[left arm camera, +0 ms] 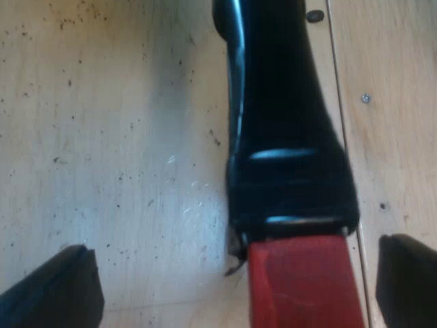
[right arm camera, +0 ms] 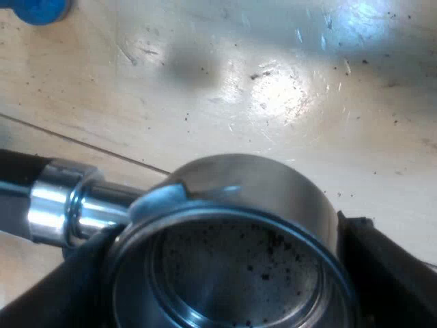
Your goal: Put the handle in the coffee machine
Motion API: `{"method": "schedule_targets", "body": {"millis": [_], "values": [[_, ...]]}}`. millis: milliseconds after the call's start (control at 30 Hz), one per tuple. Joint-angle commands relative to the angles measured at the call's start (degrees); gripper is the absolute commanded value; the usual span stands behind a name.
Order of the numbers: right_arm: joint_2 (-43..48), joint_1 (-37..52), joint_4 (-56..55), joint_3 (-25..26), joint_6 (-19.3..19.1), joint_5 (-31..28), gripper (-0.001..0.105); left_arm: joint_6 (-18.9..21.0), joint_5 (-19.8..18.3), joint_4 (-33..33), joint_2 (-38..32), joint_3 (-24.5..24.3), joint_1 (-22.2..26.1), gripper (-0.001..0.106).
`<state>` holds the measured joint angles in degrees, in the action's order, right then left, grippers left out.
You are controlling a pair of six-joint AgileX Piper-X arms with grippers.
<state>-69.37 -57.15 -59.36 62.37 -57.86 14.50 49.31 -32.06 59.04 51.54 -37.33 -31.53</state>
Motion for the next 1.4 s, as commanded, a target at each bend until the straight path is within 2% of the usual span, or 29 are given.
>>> {"method": "schedule_targets", "body": {"millis": [33, 133, 233, 300, 433, 533, 600, 667, 867, 933, 967, 1000, 1033, 1100, 1167, 1400], "values": [[0.8, 0.3, 0.2, 0.8, -0.4, 1.4, 0.000, 0.5, 0.1, -0.8, -0.1, -0.1, -0.3, 0.083], [0.8, 0.3, 0.4, 0.8, -0.4, 1.4, 0.000, 0.5, 0.1, -1.0, -0.1, -0.1, -0.3, 0.079], [0.8, 0.3, 0.3, 0.8, -0.3, 1.4, 0.000, 0.5, 0.1, -1.0, -0.1, -0.1, -0.3, 0.068], [0.8, 0.3, 0.3, 0.8, -0.1, 1.4, 0.000, 0.5, 0.1, -1.0, -0.1, -0.1, -0.3, 0.056], [0.8, 0.3, 0.3, 0.8, 0.1, 1.3, 0.000, 0.5, 0.1, -1.1, -0.1, -0.1, -0.3, 0.042], [0.8, 0.3, 0.3, 0.8, 0.1, 1.2, 0.000, 0.2, 0.1, -1.1, -0.1, -0.1, -0.3, 0.027], [0.8, 0.3, 0.3, 0.8, 0.1, 1.2, 0.000, 0.1, 0.1, -1.1, -0.1, -0.1, -0.3, 0.011], [0.8, 0.3, 0.3, 0.8, 0.1, 1.0, 0.000, 0.0, 0.1, -1.1, -0.1, -0.1, -0.3, 0.000], [0.8, 0.3, 0.3, 0.8, 0.1, -0.3, 0.000, -0.3, -0.2, -1.1, -0.1, -0.1, -0.3, 0.000], [0.8, 0.3, 0.3, 0.8, 0.1, -0.3, 0.008, -0.3, -1.2, -0.9, -0.1, -0.1, -0.3, 0.000], [0.8, 0.3, 0.3, 0.8, 0.1, -0.3, 0.017, -0.3, -2.1, -0.6, -0.1, -0.1, -0.3, 0.000], [0.8, 0.3, 0.3, 0.8, 0.1, -0.3, 0.029, -0.3, -3.1, -0.1, -0.1, -0.1, -0.3, 0.000], [0.8, 0.3, 0.3, 0.8, 0.1, -0.5, 0.034, -0.3, -3.5, 0.0, -0.1, -0.1, -0.3, 0.000], [0.8, 0.3, 0.5, 0.8, 0.1, -0.8, 0.063, -0.3, -3.9, 0.3, -0.1, -0.1, -0.3, 0.000], [0.8, 0.3, 0.5, 0.8, 0.1, -0.9, 0.077, -0.3, -3.9, 0.3, -0.1, -0.1, -0.3, 0.000], [0.8, 0.3, 0.5, 0.8, -0.2, -4.4, 0.078, -0.3, -4.3, 2.1, -0.1, -0.1, -0.3, 0.000]]}}
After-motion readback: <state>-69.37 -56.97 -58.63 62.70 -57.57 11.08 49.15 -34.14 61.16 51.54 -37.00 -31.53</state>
